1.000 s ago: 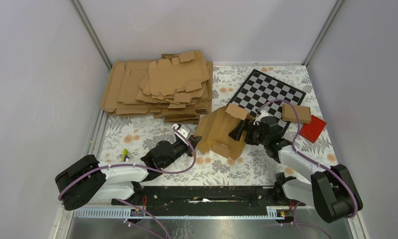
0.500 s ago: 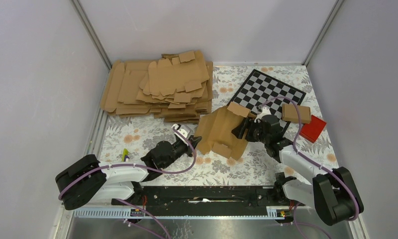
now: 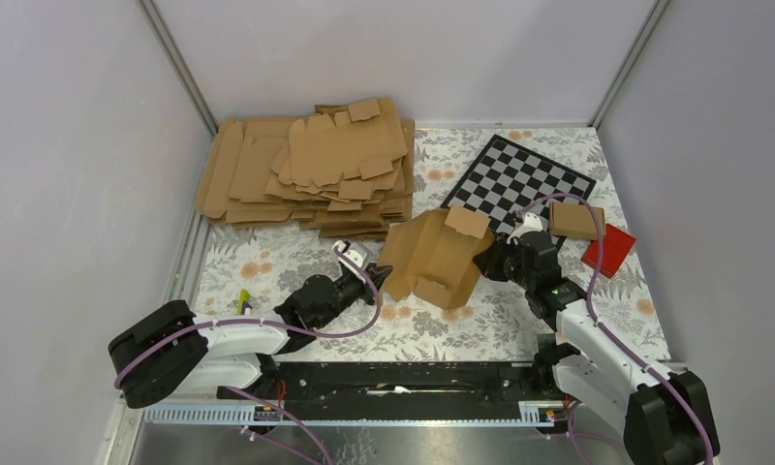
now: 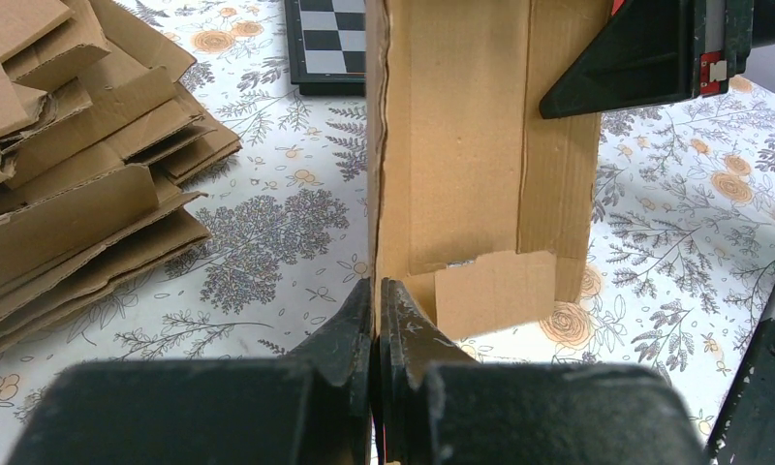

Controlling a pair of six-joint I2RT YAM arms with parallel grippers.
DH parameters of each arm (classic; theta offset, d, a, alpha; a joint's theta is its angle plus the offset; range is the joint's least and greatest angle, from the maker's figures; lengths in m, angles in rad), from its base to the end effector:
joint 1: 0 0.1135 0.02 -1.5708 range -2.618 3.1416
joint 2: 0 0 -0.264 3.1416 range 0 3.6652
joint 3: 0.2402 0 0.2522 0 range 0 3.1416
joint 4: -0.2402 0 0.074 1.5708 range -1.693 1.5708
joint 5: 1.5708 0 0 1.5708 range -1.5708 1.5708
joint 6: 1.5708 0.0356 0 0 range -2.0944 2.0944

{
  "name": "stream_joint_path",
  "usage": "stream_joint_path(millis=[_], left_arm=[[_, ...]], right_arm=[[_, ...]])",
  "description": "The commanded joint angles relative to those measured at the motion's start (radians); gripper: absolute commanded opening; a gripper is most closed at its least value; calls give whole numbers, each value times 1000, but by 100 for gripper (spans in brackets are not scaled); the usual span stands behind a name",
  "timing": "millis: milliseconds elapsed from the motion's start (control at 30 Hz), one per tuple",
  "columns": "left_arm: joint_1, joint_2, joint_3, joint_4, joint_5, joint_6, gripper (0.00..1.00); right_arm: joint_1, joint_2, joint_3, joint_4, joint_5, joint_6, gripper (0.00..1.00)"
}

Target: Fold the paper box

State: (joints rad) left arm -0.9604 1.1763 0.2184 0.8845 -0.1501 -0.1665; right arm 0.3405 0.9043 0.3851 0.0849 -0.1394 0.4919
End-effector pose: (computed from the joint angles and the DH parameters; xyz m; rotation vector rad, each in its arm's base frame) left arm 0.1290 -0.1751 0.1834 0.5449 1.6055 -0.7318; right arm 0.1853 0.0709 0.2056 0.0643 2.0639 0.6642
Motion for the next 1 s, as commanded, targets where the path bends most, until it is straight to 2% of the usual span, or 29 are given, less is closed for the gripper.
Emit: stream_joint_path(millis=[0,33,67,233,333,400,533,633,767,900,967], left_arm=[[-5,-11,-7,81,-2,-21,0],[-5,-14,-10,87,-2,-24,1],[-5,-18,-13,94,-6,-33,6],[-3,-3,-10,121,-29,-83,42],[12,-15,-9,115,-91,-123,56],[58,-35,-26,133,-63,-152,64],[185,-37,-2,102,70,-173,67],[211,-33,35,50,48,-109,68],[239,5,82,44,57,-31,70],[308,37,171,-69,86,-57,73],[366,56,206,-107,185,-79,78]], right_arm=[[6,8,19,-22,18,-28,5],[7,10,29,-22,14,-38,0],[6,10,36,-20,9,-57,0],[6,-8,-13,153,-44,-155,0],[6,-1,-7,174,-91,-194,0],[6,5,11,154,-122,-212,0],[8,-11,-1,174,-175,-235,0],[8,-14,-33,241,-221,-225,0],[9,12,-19,237,-230,-228,0],[9,20,-10,219,-222,-229,0],[9,17,-5,215,-226,-228,0]])
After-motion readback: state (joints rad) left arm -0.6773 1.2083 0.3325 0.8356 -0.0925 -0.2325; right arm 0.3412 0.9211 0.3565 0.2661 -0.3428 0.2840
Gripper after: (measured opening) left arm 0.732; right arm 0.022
